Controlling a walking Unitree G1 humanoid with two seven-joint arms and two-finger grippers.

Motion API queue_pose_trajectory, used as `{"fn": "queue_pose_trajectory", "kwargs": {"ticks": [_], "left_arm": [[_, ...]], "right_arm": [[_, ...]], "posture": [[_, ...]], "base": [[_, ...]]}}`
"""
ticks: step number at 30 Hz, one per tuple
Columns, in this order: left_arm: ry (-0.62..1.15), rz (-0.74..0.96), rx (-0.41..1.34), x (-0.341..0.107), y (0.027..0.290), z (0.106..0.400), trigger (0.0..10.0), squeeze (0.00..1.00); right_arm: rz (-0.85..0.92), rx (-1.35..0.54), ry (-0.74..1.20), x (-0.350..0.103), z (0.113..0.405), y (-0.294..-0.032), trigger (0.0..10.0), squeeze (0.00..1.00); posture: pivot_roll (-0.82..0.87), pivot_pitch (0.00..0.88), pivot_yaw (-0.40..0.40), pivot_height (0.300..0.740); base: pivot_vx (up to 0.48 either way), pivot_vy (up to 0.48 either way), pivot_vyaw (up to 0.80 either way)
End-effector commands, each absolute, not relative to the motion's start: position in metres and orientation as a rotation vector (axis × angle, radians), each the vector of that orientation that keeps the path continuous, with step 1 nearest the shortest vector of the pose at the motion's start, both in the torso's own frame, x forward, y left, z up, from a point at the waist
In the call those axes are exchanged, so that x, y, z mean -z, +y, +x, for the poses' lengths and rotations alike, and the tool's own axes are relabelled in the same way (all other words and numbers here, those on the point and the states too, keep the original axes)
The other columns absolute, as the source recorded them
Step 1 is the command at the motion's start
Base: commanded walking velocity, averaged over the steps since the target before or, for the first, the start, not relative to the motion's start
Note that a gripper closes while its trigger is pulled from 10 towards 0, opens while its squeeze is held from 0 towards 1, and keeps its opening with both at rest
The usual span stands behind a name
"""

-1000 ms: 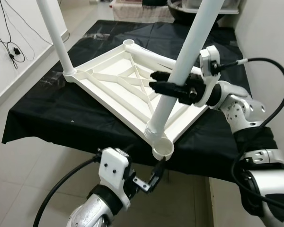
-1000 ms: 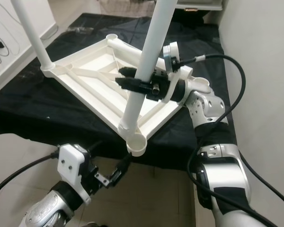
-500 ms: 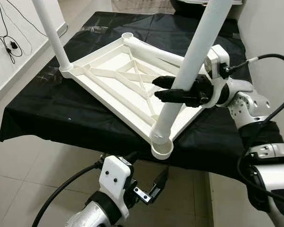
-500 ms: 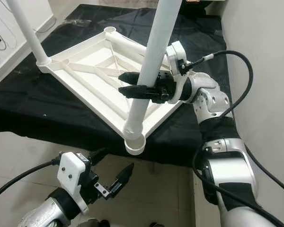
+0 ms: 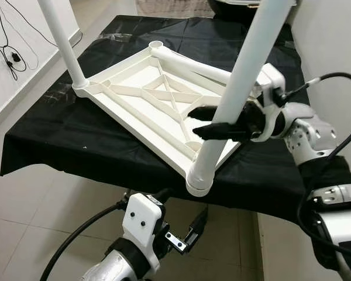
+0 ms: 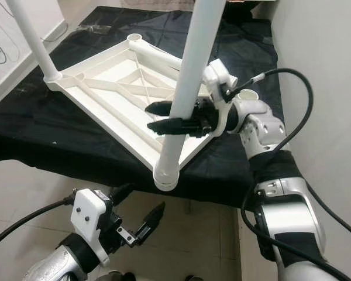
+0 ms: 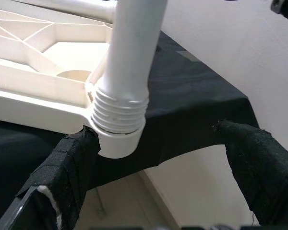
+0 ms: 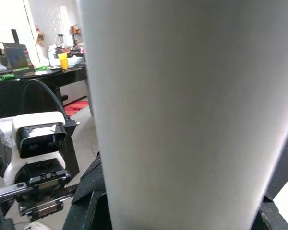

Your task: Building children table

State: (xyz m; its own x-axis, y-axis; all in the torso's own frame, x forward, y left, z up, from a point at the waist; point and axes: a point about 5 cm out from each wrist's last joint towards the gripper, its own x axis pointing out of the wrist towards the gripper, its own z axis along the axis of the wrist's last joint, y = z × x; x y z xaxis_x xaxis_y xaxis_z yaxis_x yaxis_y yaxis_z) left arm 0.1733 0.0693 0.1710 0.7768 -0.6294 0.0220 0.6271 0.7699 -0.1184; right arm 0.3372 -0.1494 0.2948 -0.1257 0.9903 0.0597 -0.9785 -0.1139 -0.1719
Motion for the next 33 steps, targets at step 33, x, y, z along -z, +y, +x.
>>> {"fn": "queue_pose_trajectory", "kwargs": {"ticks": [33], "left_arm": [[0.016, -0.079, 0.688, -0.169, 0.064, 0.167, 10.0, 0.00]], "right_arm": [[-0.302, -1.125, -0.020, -0.269, 0.389, -0.135, 10.0, 0.00]], "posture": [[0.12, 0.226, -0.023, 0.740]], "base": [[0.000, 0.000, 0.00]]}}
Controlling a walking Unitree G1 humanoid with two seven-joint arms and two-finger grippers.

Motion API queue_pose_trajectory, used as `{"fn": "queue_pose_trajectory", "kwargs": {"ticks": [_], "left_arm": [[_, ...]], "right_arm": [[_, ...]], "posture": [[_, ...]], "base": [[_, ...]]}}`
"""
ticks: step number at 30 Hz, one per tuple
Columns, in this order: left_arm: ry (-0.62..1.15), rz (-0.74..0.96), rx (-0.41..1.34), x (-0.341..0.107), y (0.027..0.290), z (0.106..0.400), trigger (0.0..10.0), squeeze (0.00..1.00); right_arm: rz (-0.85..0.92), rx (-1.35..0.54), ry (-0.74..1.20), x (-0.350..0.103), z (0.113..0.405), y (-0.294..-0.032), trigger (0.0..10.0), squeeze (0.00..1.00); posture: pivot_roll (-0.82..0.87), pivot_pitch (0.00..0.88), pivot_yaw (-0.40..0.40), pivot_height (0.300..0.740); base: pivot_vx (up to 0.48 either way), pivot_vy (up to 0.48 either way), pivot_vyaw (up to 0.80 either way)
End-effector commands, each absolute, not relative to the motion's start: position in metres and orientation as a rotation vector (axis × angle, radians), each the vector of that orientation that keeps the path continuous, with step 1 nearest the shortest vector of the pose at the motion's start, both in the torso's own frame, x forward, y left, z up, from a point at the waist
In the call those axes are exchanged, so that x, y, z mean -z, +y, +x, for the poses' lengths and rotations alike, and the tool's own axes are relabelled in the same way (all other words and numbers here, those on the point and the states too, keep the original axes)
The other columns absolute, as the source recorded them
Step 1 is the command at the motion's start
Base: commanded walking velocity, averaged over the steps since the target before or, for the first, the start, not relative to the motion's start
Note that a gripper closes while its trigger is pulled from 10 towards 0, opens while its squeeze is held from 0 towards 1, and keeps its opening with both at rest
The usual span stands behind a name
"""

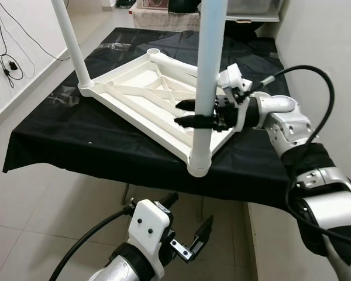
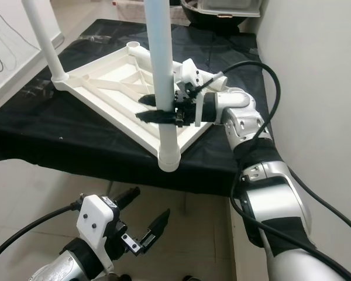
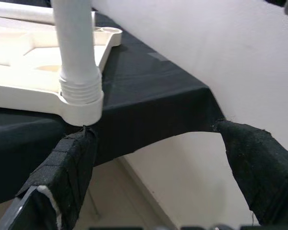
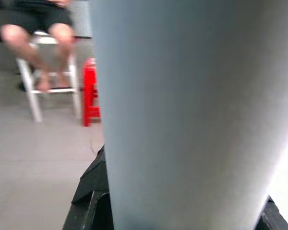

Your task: Building children table

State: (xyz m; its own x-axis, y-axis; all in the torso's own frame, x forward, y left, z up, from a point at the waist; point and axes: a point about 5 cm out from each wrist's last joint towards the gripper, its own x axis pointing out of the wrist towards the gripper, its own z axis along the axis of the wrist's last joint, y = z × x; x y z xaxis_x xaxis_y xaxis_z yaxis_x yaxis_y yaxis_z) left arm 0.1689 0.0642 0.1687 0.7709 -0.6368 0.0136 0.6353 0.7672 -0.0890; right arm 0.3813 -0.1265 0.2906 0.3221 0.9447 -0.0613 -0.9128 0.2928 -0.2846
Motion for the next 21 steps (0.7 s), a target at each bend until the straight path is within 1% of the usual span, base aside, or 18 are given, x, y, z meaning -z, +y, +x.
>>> {"fn": "queue_pose_trajectory", "kwargs": {"ticks": [1, 2, 3, 6, 7, 11, 12, 13, 15, 16, 17, 19, 21], "left_arm": [[0.015, -0.078, 0.688, -0.169, 0.064, 0.167, 10.0, 0.00], [0.015, -0.078, 0.688, -0.169, 0.064, 0.167, 10.0, 0.00], [0.014, -0.078, 0.688, -0.169, 0.064, 0.168, 10.0, 0.00], [0.014, -0.078, 0.688, -0.169, 0.064, 0.168, 10.0, 0.00], [0.014, -0.078, 0.688, -0.169, 0.063, 0.168, 10.0, 0.00], [0.014, -0.078, 0.688, -0.169, 0.063, 0.168, 10.0, 0.00], [0.013, -0.079, 0.686, -0.169, 0.063, 0.168, 10.0, 0.00], [0.013, -0.079, 0.686, -0.169, 0.063, 0.168, 10.0, 0.00], [0.012, -0.080, 0.682, -0.169, 0.063, 0.168, 10.0, 0.00], [0.012, -0.080, 0.682, -0.169, 0.063, 0.168, 10.0, 0.00], [0.011, -0.081, 0.681, -0.169, 0.063, 0.168, 10.0, 0.00], [0.011, -0.081, 0.681, -0.169, 0.063, 0.168, 10.0, 0.00], [0.010, -0.082, 0.682, -0.169, 0.063, 0.169, 10.0, 0.00]], "right_arm": [[-0.293, -1.067, -0.013, -0.268, 0.392, -0.136, 10.0, 0.00], [-0.293, -1.067, -0.013, -0.268, 0.392, -0.136, 10.0, 0.00], [-0.266, -0.969, 0.009, -0.264, 0.398, -0.138, 10.0, 0.00], [-0.266, -0.969, 0.009, -0.264, 0.398, -0.138, 10.0, 0.00], [-0.231, -0.879, 0.035, -0.260, 0.403, -0.140, 10.0, 0.00], [-0.231, -0.879, 0.035, -0.260, 0.403, -0.140, 10.0, 0.00], [-0.170, -0.746, 0.042, -0.257, 0.409, -0.144, 10.0, 0.00], [-0.170, -0.746, 0.042, -0.257, 0.409, -0.144, 10.0, 0.00], [-0.054, -0.436, 0.036, -0.252, 0.418, -0.156, 10.0, 0.00], [-0.054, -0.436, 0.036, -0.252, 0.418, -0.156, 10.0, 0.00], [-0.009, -0.305, 0.050, -0.248, 0.420, -0.160, 10.0, 0.00], [-0.009, -0.305, 0.050, -0.248, 0.420, -0.160, 10.0, 0.00], [0.050, -0.138, 0.050, -0.244, 0.422, -0.162, 10.0, 0.00]], "posture": [[0.12, 0.226, -0.023, 0.740], [0.12, 0.226, -0.023, 0.740], [0.12, 0.228, -0.022, 0.740], [0.12, 0.228, -0.022, 0.740], [0.12, 0.230, -0.024, 0.740], [0.12, 0.230, -0.024, 0.740], [0.12, 0.232, -0.022, 0.740], [0.12, 0.232, -0.022, 0.740], [0.12, 0.236, -0.027, 0.740], [0.12, 0.236, -0.027, 0.740], [0.11, 0.235, -0.023, 0.740], [0.11, 0.235, -0.023, 0.740], [0.11, 0.236, -0.023, 0.740]], "base": [[0.000, 0.000, 0.00], [0.000, 0.000, 0.00], [0.000, 0.000, 0.00], [0.000, 0.000, 0.00], [0.000, 0.000, 0.00], [0.000, 0.000, 0.00], [0.000, 0.000, 0.00], [0.000, 0.000, 0.00], [0.000, 0.000, 0.00], [0.000, 0.000, 0.00], [0.000, 0.000, 0.00], [0.000, 0.000, 0.00], [0.000, 0.000, 0.00]]}}
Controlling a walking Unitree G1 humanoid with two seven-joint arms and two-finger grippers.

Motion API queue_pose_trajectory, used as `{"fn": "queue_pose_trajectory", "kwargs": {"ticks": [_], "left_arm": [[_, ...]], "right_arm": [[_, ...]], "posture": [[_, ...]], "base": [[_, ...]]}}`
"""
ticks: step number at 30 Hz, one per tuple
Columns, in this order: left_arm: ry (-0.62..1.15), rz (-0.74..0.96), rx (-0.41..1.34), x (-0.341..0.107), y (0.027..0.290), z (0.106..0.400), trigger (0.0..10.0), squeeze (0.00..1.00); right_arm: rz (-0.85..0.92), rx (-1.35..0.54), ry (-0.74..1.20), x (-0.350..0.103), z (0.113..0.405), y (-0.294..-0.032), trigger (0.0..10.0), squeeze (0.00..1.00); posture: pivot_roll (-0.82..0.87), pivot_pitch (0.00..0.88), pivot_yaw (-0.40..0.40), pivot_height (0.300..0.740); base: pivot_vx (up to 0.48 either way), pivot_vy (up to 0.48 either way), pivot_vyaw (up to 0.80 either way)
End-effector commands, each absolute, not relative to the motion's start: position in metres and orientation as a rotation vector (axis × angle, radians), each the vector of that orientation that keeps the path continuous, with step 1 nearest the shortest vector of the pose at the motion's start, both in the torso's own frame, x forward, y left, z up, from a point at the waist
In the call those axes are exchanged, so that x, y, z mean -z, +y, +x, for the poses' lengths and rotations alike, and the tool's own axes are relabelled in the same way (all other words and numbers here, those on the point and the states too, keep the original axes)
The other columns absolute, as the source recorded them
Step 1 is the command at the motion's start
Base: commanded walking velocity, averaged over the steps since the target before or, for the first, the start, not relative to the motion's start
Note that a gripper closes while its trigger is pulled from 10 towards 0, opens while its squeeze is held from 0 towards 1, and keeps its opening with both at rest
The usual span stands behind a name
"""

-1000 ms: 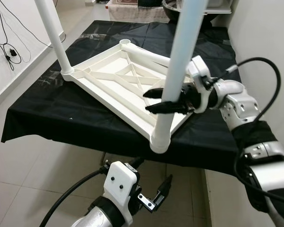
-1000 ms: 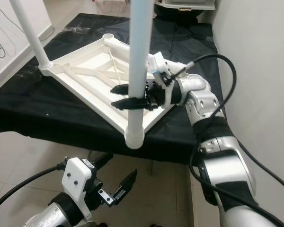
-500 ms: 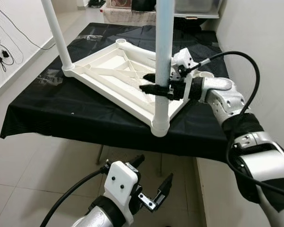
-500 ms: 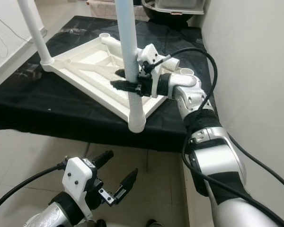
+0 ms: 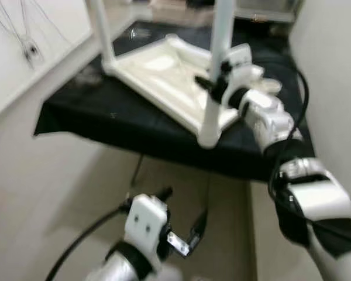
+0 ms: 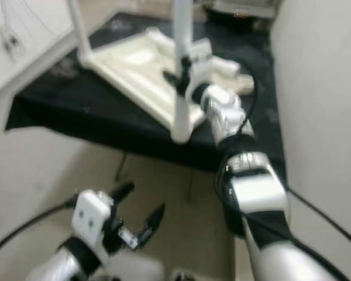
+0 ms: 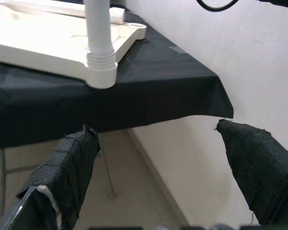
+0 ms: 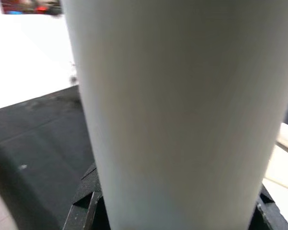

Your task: Building children table

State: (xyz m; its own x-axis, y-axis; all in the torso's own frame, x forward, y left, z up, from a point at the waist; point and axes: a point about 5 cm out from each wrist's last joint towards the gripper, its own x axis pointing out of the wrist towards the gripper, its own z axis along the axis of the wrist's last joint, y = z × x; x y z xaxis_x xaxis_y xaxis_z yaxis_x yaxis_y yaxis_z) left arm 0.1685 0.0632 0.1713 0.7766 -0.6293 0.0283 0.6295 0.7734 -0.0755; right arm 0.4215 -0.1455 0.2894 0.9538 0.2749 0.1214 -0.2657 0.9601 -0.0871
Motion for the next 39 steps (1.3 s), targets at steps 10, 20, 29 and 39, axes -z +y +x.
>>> {"fn": "queue_pose_trajectory", "kwargs": {"ticks": [10, 20, 29, 39], "left_arm": [[0.004, -0.082, 0.676, -0.169, 0.062, 0.169, 10.0, 0.00], [-0.001, -0.080, 0.673, -0.170, 0.061, 0.170, 10.0, 0.00], [-0.001, -0.078, 0.673, -0.170, 0.061, 0.170, 10.0, 0.00], [-0.008, -0.079, 0.669, -0.169, 0.061, 0.171, 10.0, 0.00]], "right_arm": [[0.068, 0.186, 0.040, -0.241, 0.423, -0.162, 10.0, 0.00], [0.242, 0.675, 0.048, -0.240, 0.414, -0.167, 10.0, 0.00], [0.261, 0.784, 0.027, -0.244, 0.410, -0.163, 10.0, 0.00], [0.229, 1.040, 0.054, -0.240, 0.400, -0.167, 10.0, 0.00]], "posture": [[0.11, 0.236, -0.030, 0.740], [0.12, 0.229, -0.035, 0.740], [0.12, 0.216, -0.041, 0.740], [0.12, 0.204, -0.043, 0.740]], "base": [[0.000, 0.000, 0.00], [0.000, 0.000, 0.00], [0.000, 0.000, 0.00], [0.000, 0.000, 0.00]]}}
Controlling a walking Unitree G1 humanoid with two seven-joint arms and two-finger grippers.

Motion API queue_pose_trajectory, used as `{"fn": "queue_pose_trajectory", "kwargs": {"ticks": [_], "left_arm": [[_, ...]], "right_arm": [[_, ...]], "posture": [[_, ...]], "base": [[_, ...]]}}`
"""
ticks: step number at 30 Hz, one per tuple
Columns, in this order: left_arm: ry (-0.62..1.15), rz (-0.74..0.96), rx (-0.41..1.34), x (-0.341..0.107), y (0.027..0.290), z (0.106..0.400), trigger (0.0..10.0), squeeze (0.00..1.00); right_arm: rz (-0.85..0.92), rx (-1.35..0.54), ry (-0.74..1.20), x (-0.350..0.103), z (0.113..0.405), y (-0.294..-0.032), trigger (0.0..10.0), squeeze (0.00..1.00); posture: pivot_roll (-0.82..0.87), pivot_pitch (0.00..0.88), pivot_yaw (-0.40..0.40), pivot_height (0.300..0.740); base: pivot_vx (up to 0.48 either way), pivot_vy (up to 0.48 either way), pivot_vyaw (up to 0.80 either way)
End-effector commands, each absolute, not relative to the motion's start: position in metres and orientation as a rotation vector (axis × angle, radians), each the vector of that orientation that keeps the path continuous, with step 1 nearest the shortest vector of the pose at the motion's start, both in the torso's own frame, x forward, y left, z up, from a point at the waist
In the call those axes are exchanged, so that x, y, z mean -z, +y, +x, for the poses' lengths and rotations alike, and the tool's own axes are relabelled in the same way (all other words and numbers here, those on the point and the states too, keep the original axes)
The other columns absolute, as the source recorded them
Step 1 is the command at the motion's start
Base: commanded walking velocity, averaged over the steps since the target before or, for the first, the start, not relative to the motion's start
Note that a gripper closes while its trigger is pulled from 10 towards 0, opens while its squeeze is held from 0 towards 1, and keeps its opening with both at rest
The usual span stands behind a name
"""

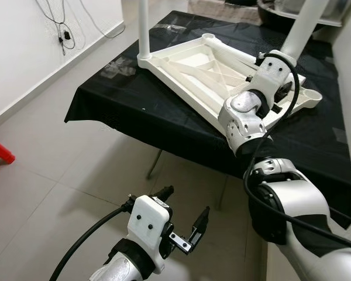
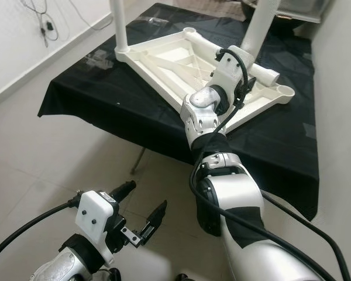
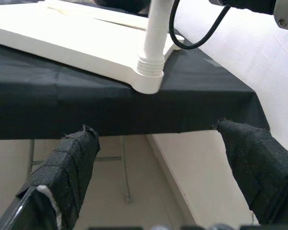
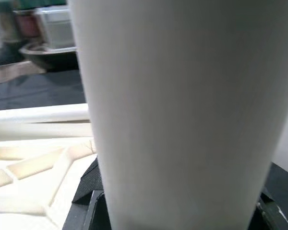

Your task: Building children table

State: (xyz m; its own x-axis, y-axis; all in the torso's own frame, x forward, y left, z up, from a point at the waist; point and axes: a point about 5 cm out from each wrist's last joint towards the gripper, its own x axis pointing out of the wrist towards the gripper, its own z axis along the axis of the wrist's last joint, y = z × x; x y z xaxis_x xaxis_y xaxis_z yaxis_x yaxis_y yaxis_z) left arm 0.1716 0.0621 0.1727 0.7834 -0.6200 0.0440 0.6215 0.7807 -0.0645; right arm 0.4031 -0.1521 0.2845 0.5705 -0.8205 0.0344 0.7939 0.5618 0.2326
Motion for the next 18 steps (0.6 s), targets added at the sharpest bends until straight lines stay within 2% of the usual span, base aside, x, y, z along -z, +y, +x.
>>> {"fn": "queue_pose_trajectory", "kwargs": {"ticks": [1, 8, 18], "left_arm": [[-0.009, -0.078, 0.666, -0.169, 0.061, 0.171, 10.0, 0.00], [-0.010, -0.070, 0.669, -0.169, 0.062, 0.172, 10.0, 0.00], [-0.059, -0.071, 0.636, -0.176, 0.063, 0.181, 10.0, 0.00]], "right_arm": [[0.265, 1.057, 0.062, -0.238, 0.399, -0.166, 10.0, 0.00], [0.320, 1.098, 0.057, -0.242, 0.397, -0.162, 10.0, 0.00], [0.346, 1.183, 0.098, -0.236, 0.394, -0.176, 10.0, 0.00]], "posture": [[0.12, 0.194, -0.043, 0.740], [0.13, 0.185, -0.040, 0.740], [0.14, 0.182, -0.030, 0.740]], "base": [[0.000, 0.000, 0.00], [0.000, 0.000, 0.00], [0.000, 0.000, 0.00]]}}
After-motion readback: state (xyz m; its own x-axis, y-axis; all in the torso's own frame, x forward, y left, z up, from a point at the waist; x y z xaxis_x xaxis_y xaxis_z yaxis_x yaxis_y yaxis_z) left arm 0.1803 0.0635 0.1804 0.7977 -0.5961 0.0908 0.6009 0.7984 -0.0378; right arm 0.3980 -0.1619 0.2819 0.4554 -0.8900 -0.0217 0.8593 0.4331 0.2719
